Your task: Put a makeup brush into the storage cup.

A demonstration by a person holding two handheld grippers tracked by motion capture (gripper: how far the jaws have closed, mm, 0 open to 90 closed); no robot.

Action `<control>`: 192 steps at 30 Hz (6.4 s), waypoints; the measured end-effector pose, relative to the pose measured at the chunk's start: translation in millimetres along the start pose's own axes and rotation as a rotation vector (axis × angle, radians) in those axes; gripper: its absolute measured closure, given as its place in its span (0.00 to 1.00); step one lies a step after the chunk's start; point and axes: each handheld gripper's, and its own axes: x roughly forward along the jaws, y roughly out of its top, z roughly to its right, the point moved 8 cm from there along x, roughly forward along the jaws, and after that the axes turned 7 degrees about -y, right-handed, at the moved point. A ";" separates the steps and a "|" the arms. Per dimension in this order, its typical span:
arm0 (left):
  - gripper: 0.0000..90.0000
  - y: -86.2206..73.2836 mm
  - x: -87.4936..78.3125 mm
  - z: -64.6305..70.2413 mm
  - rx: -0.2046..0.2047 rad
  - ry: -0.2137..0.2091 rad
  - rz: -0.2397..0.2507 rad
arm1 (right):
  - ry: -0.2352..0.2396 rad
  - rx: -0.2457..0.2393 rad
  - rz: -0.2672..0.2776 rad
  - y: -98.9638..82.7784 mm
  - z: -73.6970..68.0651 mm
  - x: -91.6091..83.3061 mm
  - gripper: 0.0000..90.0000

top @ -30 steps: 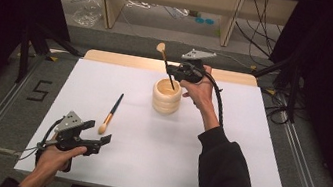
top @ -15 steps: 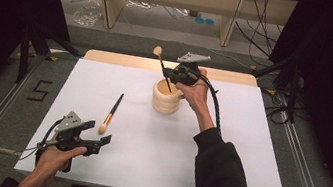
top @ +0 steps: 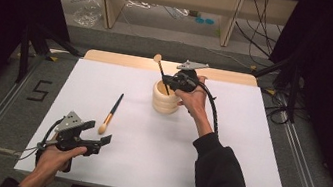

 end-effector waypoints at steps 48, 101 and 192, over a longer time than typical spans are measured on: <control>0.18 0.9 -1.3 -12.6 -0.002 0.023 -0.005 | -0.113 -0.038 -0.023 -21.5 -5.7 -94.3 0.28; 0.18 2.0 1.9 -9.7 -0.023 0.018 -0.007 | -0.108 0.063 0.003 -90.3 -31.9 -144.8 0.22; 0.57 18.7 76.6 -89.8 0.126 0.086 -0.568 | -0.067 0.044 -0.039 -115.8 -52.4 -162.0 0.22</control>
